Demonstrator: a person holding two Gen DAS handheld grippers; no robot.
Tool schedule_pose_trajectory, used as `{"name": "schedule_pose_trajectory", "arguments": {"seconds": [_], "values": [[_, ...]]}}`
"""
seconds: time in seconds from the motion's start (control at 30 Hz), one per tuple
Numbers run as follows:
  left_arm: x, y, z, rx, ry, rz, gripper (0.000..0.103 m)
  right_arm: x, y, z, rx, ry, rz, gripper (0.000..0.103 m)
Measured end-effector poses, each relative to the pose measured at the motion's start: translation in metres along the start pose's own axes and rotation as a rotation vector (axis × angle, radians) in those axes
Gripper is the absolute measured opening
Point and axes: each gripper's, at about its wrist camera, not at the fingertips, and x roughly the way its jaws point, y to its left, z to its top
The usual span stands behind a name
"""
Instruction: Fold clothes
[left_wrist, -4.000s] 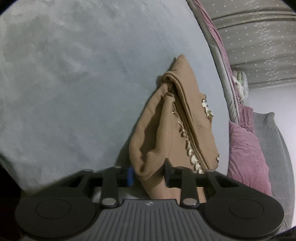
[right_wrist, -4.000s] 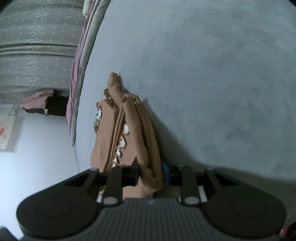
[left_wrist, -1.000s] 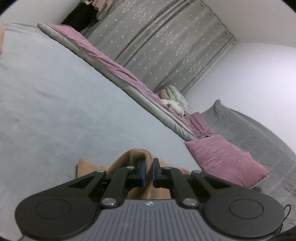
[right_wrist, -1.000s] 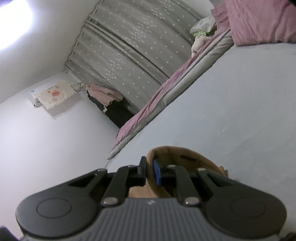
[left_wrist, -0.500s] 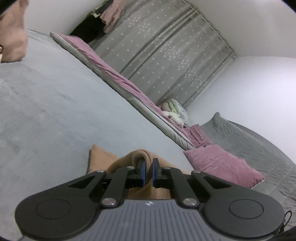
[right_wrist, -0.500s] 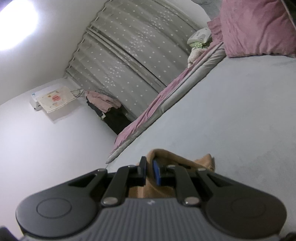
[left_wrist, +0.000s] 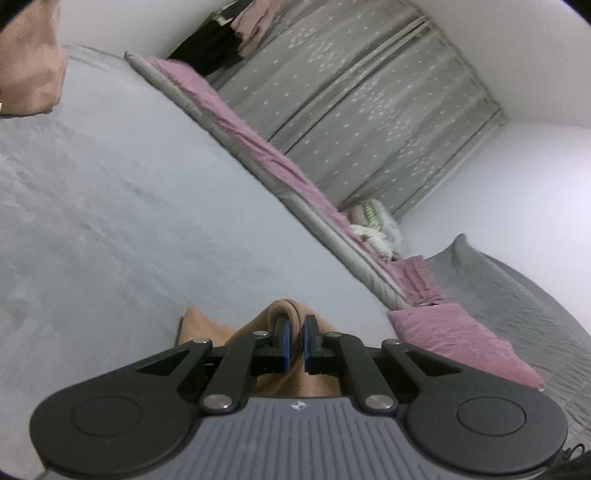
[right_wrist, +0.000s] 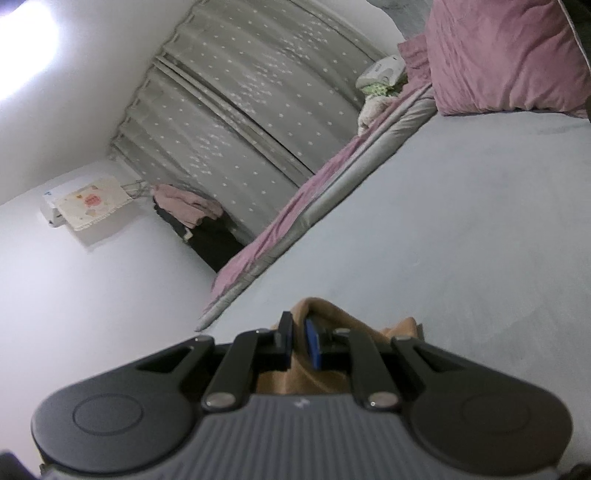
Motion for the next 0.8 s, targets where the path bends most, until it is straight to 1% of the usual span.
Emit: {"name": "schedule_pose_trajectory", "arguments": {"seconds": [0.17,0.33,0.43,0.6,0.7,0.8], "values": [[0.045,0.002,0.017,-0.011,0.055,0.057,0.005,0.034,-0.002,0.013,0.014,0.04,-0.049,0.009],[0.089,0.015,0.025,-0.037,0.113,0.098,0.005,0.074,-0.015,0.025,0.051,0.092,-0.094,0.009],[0.109,0.026,0.023,-0.042,0.136,0.117,0.005,0.097,-0.027,0.028,0.067,0.122,-0.114,0.009],[0.135,0.039,0.017,-0.018,0.161,0.171,0.006,0.135,-0.053,0.03,0.116,0.171,-0.132,0.009],[0.147,0.045,0.01,0.005,0.174,0.199,0.007,0.156,-0.068,0.028,0.136,0.198,-0.136,0.01],[0.155,0.045,0.002,0.058,0.182,0.221,0.007,0.172,-0.078,0.022,0.11,0.222,-0.164,0.011]]}}
